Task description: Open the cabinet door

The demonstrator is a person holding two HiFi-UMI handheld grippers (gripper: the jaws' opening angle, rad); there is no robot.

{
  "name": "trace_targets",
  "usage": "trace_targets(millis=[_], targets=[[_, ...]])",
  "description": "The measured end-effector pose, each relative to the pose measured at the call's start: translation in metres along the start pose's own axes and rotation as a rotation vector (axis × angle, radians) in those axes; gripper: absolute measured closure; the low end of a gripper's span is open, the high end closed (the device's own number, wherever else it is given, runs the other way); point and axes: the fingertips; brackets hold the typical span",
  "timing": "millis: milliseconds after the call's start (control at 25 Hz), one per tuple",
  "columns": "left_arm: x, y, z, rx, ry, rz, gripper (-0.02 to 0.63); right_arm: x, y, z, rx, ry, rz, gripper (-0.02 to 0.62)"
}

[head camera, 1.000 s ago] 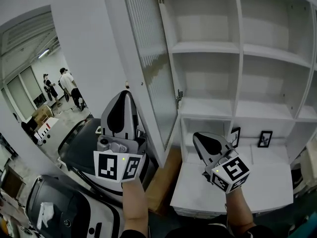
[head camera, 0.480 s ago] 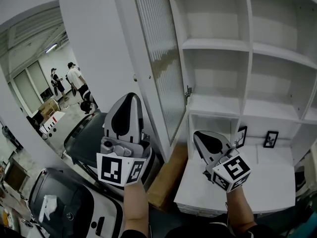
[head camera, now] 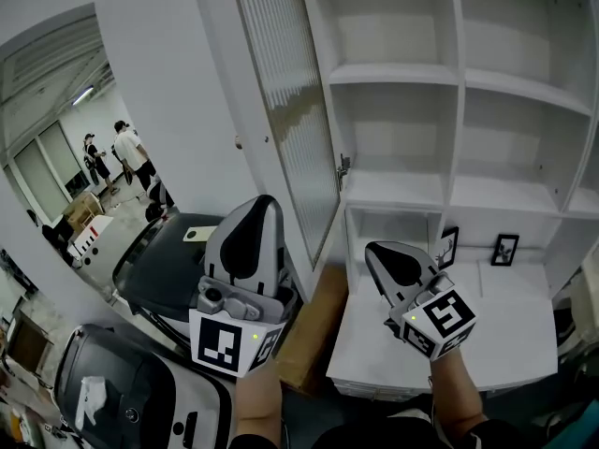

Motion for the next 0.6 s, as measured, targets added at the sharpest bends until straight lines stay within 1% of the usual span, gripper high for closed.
trace_targets(millis=[120,280,600], targets=[[0.013,0.006,0.002,-0.002,0.019,-0.014,0.581,0.008,-0.001,-0.009,0.001,0.031,-0.004,0.578],[0.030,0.009,0.000,-0.024,0.001,-0.004,0.581,0.015,-0.004,-0.023,0.003,0.058,-0.011,0.578],[0.084,0.026,-0.004,-0.081,0.048,-0.104,0.581,0.024,-0.017,-0.061,0.016,0.093,-0.006,0.578]])
Point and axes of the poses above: the fingertips, and each gripper's own axes: z forward along the fingers, x to its right, y out of its underside, and after that the axes turned 3 degrees about x, right-handed
